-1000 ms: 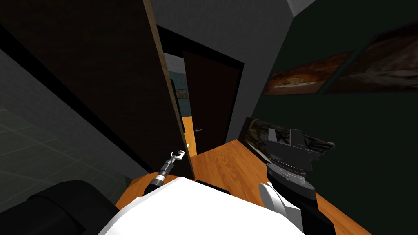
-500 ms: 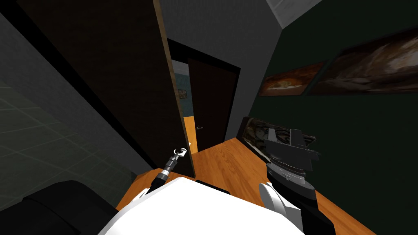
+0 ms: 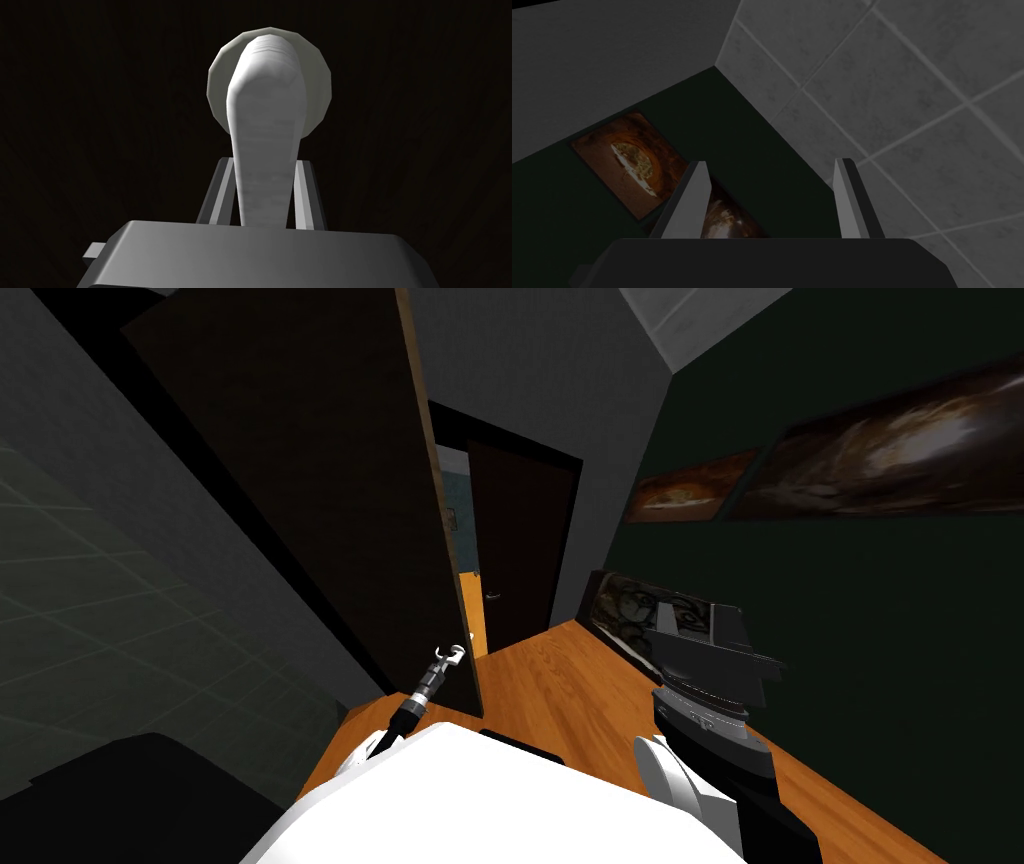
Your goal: Pull the door open
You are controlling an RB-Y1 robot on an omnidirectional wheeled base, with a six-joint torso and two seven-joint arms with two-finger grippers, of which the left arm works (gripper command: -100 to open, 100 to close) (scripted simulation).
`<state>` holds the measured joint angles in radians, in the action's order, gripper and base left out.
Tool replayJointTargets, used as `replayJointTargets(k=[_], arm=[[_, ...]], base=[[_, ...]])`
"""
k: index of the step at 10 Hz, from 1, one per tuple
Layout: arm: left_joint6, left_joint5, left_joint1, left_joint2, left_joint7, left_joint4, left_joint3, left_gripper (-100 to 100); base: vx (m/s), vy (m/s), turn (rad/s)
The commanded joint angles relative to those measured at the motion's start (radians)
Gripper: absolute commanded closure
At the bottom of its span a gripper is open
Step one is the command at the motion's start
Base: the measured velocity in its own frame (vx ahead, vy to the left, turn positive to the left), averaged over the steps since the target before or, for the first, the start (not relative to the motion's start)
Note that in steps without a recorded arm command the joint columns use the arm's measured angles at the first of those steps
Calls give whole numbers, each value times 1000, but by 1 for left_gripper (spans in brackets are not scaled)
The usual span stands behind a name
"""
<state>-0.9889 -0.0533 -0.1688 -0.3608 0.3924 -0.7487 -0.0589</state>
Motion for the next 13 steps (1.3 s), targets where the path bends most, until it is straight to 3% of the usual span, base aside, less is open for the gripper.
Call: replayJointTargets(k=[1,4,7,8,13], arm=[[20,-30,22,15,9,-7,6,100],[32,-39,28,18,11,-6,6,100],[-27,-35,12,-6,31,37,-3,100],[-27,-35,12,-6,31,37,-3,100],[-107,-27,-14,-41,60,91,-17,100]], base=[[-202,109,-53],[-89,74,-30],[-142,10,-227],[-124,23,-69],[-145,37,-178]])
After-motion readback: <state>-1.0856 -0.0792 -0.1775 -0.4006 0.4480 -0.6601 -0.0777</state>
